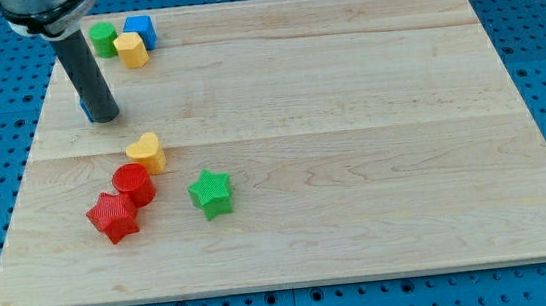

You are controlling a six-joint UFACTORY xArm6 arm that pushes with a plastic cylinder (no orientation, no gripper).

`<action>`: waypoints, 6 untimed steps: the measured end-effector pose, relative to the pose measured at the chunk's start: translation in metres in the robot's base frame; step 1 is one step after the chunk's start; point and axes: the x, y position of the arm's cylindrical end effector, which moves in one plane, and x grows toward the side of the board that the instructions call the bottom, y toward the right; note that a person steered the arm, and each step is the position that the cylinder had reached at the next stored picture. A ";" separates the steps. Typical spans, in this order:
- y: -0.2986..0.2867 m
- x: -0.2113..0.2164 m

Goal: Move the blue triangle below the green circle

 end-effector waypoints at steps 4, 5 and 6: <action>-0.037 -0.055; 0.004 -0.073; 0.028 -0.026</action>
